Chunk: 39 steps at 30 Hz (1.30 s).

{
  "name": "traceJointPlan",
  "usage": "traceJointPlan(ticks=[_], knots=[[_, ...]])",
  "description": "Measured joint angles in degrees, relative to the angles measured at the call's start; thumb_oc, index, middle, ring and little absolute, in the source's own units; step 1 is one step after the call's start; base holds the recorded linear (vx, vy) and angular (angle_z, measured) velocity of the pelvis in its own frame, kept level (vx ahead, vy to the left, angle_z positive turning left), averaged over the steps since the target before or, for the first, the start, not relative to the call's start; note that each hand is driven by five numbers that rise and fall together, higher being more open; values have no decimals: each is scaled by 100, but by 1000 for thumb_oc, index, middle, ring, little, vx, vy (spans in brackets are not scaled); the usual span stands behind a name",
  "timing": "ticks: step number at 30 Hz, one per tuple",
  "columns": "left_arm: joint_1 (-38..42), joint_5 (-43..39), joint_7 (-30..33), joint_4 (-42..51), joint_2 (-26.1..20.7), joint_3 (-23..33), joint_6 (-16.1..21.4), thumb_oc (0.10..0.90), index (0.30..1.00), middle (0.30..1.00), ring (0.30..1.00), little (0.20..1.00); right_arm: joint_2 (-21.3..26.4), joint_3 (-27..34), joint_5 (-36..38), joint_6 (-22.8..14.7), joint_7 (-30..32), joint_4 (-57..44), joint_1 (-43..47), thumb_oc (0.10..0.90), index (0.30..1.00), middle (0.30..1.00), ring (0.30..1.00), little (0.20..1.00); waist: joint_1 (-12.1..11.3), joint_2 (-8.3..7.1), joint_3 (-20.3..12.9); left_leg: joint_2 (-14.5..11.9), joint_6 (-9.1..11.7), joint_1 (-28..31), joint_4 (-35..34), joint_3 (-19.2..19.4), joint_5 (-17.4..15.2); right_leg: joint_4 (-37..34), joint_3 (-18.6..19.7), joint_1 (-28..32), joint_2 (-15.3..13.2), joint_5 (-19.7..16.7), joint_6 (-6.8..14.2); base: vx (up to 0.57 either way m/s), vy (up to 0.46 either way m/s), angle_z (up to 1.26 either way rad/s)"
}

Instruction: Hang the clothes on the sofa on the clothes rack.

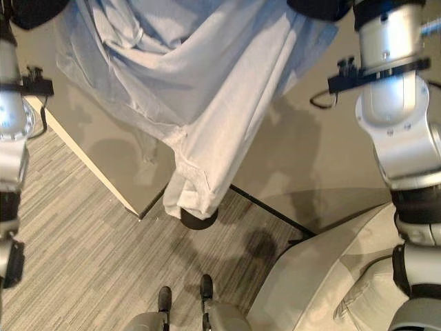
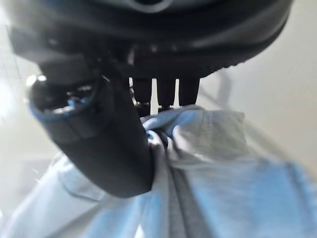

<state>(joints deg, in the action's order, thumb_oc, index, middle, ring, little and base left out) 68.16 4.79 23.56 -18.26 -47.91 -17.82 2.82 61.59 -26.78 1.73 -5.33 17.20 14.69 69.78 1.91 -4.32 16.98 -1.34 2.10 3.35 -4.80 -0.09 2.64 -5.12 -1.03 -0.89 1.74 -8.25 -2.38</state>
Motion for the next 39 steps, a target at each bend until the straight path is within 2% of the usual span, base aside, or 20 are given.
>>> traceJointPlan(ticks=[1, 2, 3, 7, 11, 14, 16, 18, 19, 21, 22, 24, 25, 26, 27, 29, 31, 33, 36, 39], knots=[[606, -11, 23, -378, -44, -429, -13, 400, 300, 300, 300, 300, 0, -286, 135, 26, 12, 391, 384, 400, 300, 300, 300, 300, 11, 1, 0, 5, -7, -11, 4, -10, 5, -1, -15, -7, -3, 0, 0, 32, -23, 6], [860, -15, 50, -540, -56, -598, 23, 400, 300, 300, 300, 300, 0, -356, 180, 84, 39, 466, 473, 400, 300, 300, 300, 300, 22, 1, 0, 3, -7, -14, 3, -11, 4, -1, -17, -12, -1, 0, 1, 0, 0, 0], [1625, -111, 214, -1163, 8, -1304, 37, 400, 300, 300, 300, 300, -5, -914, 208, 178, 91, 826, 893, 400, 300, 300, 300, 300, 88, 6, -3, 7, -9, -22, 15, -9, 6, 0, -10, -13, -7, 1, 1, 41, -25, 0], [1890, -297, 203, -1640, 261, -1707, 48, 400, 300, 300, 300, 300, -65, -1370, 330, 259, 105, 1305, 1197, 400, 300, 300, 300, 300, 225, 16, -2, 18, -15, -94, 14, -12, 18, -1, -9, -78, -19, 2, 0, 20, -14, 0], [1397, -367, 188, -1623, 547, -1638, 38, 400, 300, 300, 300, 300, -191, -1172, 323, 326, 104, 1383, 845, 400, 300, 300, 300, 300, 307, 34, 8, 16, -16, -115, 6, -13, 19, -2, -8, -108, -19, 3, -2, 7, -9, 0], [924, -469, 136, -1547, 778, -1502, 10, 400, 300, 300, 300, 300, -421, -635, 315, 359, 82, 1195, 123, 400, 300, 300, 300, 300, 361, 59, 17, 19, -18, -138, -3, -6, 18, -3, 8, -145, -21, 5, -5, 5, -10, -1], [727, -473, 59, -1485, 820, -1482, -39, 400, 300, 300, 300, 300, -562, -570, 315, 367, 58, 1126, -210, 400, 300, 300, 300, 300, 408, 82, 23, 22, -20, -220, -5, 1, 21, -2, 8, -219, -23, 2, -5, 0, 0, 0], [229, -474, -17, -1208, 884, -1156, -11, 400, 300, 300, 300, 300, -835, -57, 309, 388, -37, 739, -1004, 400, 300, 300, 300, 300, 439, 161, 39, 16, -20, -242, -9, -7, 34, -2, 1, -239, -19, -1, -5, 0, 0, 0], [-186, -472, -41, -942, 974, -786, 15, 400, 300, 300, 300, 300, -1131, 365, 301, 387, -60, 502, -1466, 400, 300, 300, 300, 300, 449, 212, 69, 15, -20, -232, -26, -1, 34, -2, 7, -238, -15, 0, -5, 29, -33, -5], [-761, -471, -92, -639, 1062, -467, 70, 400, 300, 300, 300, 300, -1467, 751, 297, 394, -106, 102, -2096, 400, 300, 300, 300, 300, 442, 254, 92, 13, -20, -209, -44, 17, 34, -2, 21, -227, -13, 0, -5, 26, -32, -4], [-1331, -472, -157, -428, 1233, -182, 107, 400, 300, 300, 300, 300, -2051, 999, 297, 388, -165, -207, -2635, 400, 300, 300, 300, 300, 454, 257, 94, 10, -20, -200, -47, 20, 32, -3, 21, -223, -12, 0, -5, 0, 0, 0], [-1406, -471, -166, -410, 1246, -106, 106, 400, 300, 300, 300, 300, -2219, 1013, 294, 454, -201, -204, -2671, 400, 300, 300, 300, 300, 427, 261, 92, 14, -33, -195, -60, -3, 41, -4, 0, -212, -17, -4, 0, 38, -21, 4], [-1526, -473, -182, -363, 1267, 66, 114, 511, 467, 467, 467, 467, -2356, 1126, 291, 477, -222, -215, -2684, 623, 634, 634, 634, 634, 431, 268, 86, 12, -47, -183, -63, -5, 32, -4, -1, -200, -16, -4, 2, 0, 0, 0], [-1707, -474, -186, -271, 1374, 335, 163, 695, 742, 742, 742, 742, -2626, 1360, 293, 479, -224, -242, -2731, 800, 900, 900, 900, 900, 444, 285, 77, 9, -46, -155, -63, -3, 28, -5, 4, -181, -14, -4, 2, 0, 0, 0], [-1728, -480, -184, -267, 1416, 367, 175, 800, 900, 900, 900, 900, -2691, 1409, 296, 474, -215, -244, -2734, 800, 900, 900, 900, 900, 442, 300, 73, 10, -48, -156, -62, -1, 29, -5, 4, -179, -14, -4, 2, 0, 0, 0], [-1669, -511, -218, -375, 1414, 357, 140, 800, 900, 900, 900, 900, -2687, 1384, 299, 522, -276, -202, -2669, 800, 900, 900, 900, 900, 435, 311, 68, 11, -50, -194, -48, -11, 49, -4, -7, -209, -16, -20, 16, -11, 4, 3], [-1677, -707, -221, -537, 1415, 498, -92, 800, 900, 900, 900, 900, -2680, 1457, 317, 647, -277, -97, -2676, 800, 900, 900, 900, 900, 438, 314, 66, 10, -45, -195, -46, -15, 52, -3, -16, -207, -16, -23, 16, 0, 0, 0], [-1958, -901, -261, -277, 1456, 872, -116, 800, 900, 900, 900, 900, -2679, 1798, 325, 656, -283, -220, -2910, 800, 900, 900, 900, 900, 431, 315, 65, 7, -16, -191, -48, -14, 56, -2, -17, -201, -16, -22, 15, 0, 0, 0], [-2299, -943, -318, 241, 1461, 1200, -199, 800, 900, 900, 900, 900, -2669, 2667, 391, 656, -259, -441, -3453, 800, 900, 900, 900, 900, 325, 315, 65, 8, -16, -188, -47, -10, 56, -2, -12, -197, -20, -21, 13, 0, 0, 0], [-2993, -970, -448, 1082, 1446, 1811, -217, 800, 900, 900, 900, 900, -2651, 3545, 423, 710, -190, -610, -4130, 800, 900, 900, 900, 900, 281, 315, 65, 19, -21, -188, -50, -4, 48, -2, -14, -195, -32, -19, 10, 0, 0, 0]])
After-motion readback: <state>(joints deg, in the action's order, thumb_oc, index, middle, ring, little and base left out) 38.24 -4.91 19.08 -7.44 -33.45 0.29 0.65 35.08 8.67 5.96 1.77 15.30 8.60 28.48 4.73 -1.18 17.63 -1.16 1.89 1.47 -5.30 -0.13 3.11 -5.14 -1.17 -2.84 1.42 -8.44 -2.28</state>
